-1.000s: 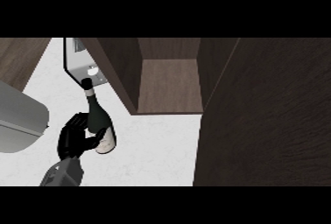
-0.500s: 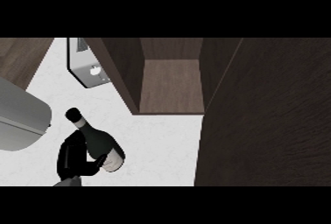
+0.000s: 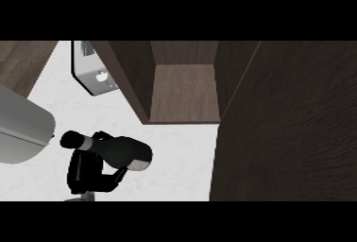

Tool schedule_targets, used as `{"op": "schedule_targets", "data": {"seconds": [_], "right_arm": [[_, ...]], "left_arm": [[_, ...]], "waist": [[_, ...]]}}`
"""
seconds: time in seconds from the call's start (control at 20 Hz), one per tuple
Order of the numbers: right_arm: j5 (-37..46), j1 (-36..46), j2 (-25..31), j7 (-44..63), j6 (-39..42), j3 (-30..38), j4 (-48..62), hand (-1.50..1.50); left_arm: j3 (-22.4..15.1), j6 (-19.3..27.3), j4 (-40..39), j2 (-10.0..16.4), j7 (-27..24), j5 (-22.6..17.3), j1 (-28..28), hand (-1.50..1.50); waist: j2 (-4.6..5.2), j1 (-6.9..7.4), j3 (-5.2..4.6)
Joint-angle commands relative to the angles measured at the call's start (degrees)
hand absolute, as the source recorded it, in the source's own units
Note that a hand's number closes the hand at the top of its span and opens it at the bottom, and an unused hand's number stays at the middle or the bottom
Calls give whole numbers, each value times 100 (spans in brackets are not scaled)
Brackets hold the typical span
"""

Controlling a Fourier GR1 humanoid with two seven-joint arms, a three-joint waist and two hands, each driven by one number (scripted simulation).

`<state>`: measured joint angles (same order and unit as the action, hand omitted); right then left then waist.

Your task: Pick up the wine, place it into the cabinet and close the cabinet

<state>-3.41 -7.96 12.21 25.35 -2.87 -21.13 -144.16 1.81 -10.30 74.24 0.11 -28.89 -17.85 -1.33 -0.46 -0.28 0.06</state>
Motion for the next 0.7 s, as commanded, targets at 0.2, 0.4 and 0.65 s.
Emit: {"op": "schedule_targets", "data": {"seconds": [0.2, 0.4, 0.65], "right_arm": [[-383, -165, 122, 700, -34, 152, -1251, -150], [-571, -78, 54, 521, 51, 372, -1008, -150], [-553, -13, -18, 576, 78, 297, -1030, -150]], "left_arm": [[-1115, 1309, 1768, -11, 1094, 79, -107, 150], [-2095, 2537, 2098, -11, 1563, 6, 370, 150], [-1897, 3157, 1390, -11, 1762, -200, 1412, 150]], "waist": [[12, -5, -2], [15, -52, 0], [44, -85, -7]]}}
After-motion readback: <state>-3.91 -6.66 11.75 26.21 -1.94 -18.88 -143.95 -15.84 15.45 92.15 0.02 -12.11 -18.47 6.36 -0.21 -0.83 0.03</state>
